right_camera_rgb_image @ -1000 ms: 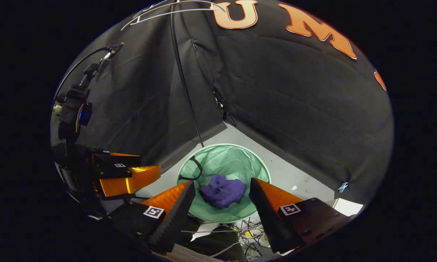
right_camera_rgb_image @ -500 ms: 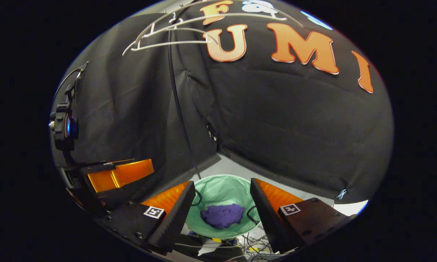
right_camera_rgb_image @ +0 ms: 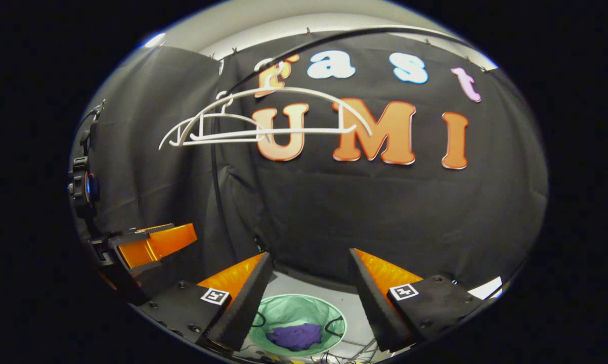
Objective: Grasp the clothes on the hanger with both hands and then place them into the laundry hamper below.
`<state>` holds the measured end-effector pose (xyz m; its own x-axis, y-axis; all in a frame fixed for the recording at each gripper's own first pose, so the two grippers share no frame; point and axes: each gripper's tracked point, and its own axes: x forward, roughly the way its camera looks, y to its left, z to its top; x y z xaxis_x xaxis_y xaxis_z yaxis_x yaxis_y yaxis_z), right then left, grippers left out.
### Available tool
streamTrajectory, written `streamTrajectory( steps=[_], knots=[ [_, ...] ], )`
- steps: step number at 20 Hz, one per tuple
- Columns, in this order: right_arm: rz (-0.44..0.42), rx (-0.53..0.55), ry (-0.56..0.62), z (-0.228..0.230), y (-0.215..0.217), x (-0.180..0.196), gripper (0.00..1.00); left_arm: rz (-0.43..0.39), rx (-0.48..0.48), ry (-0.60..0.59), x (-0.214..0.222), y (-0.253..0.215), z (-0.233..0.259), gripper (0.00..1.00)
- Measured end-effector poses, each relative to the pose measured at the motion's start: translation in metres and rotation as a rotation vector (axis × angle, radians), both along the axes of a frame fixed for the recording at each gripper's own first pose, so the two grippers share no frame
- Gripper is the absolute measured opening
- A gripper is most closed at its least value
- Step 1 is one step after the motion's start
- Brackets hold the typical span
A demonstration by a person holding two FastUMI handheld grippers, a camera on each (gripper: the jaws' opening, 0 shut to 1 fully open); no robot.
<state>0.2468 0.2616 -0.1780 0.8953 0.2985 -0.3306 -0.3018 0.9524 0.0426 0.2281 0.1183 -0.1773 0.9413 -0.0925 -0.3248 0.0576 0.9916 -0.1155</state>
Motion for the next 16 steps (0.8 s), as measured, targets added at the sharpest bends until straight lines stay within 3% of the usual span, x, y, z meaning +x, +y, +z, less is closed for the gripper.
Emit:
streamTrajectory(
  steps=[2, 3, 5, 6, 7, 8, 10, 11, 12, 14, 15, 16],
  knots=[
    [-0.021, 0.026, -0.039, 0.024, -0.001, -0.006, 0.99, -0.002, -0.019, -0.038, -0.006, -0.004, 0.024, 0.94],
    [-0.02, 0.032, -0.062, 0.035, -0.003, -0.013, 0.92, 0.009, -0.025, -0.056, -0.011, -0.004, 0.035, 0.94],
    [-0.006, 0.027, -0.108, 0.054, -0.01, -0.024, 0.92, 0.04, -0.03, -0.099, -0.019, -0.002, 0.051, 0.94],
    [0.001, 0.019, -0.125, 0.061, -0.015, -0.03, 0.99, 0.062, -0.03, -0.119, -0.03, -0.003, 0.06, 0.89],
    [0.012, 0.011, -0.138, 0.068, -0.022, -0.039, 0.99, 0.084, -0.032, -0.131, -0.037, -0.004, 0.065, 0.94],
    [0.017, 0.008, -0.144, 0.073, -0.026, -0.045, 0.92, 0.107, -0.035, -0.136, -0.044, -0.006, 0.069, 0.94],
    [0.034, 0.016, -0.147, 0.084, -0.038, -0.065, 0.92, 0.136, -0.039, -0.128, -0.061, -0.012, 0.072, 0.92],
    [0.038, 0.026, -0.155, 0.09, -0.044, -0.072, 0.99, 0.148, -0.035, -0.14, -0.069, -0.013, 0.076, 0.9],
    [0.042, 0.034, -0.163, 0.096, -0.051, -0.079, 0.92, 0.158, -0.031, -0.149, -0.077, -0.014, 0.081, 0.89],
    [0.057, 0.051, -0.172, 0.104, -0.061, -0.093, 0.92, 0.183, -0.021, -0.155, -0.093, -0.017, 0.086, 0.89],
    [0.059, 0.06, -0.175, 0.109, -0.067, -0.099, 0.92, 0.201, -0.015, -0.166, -0.101, -0.016, 0.091, 0.99],
    [0.057, 0.069, -0.181, 0.112, -0.073, -0.104, 0.91, 0.208, -0.009, -0.184, -0.11, -0.016, 0.099, 0.89]
  ],
)
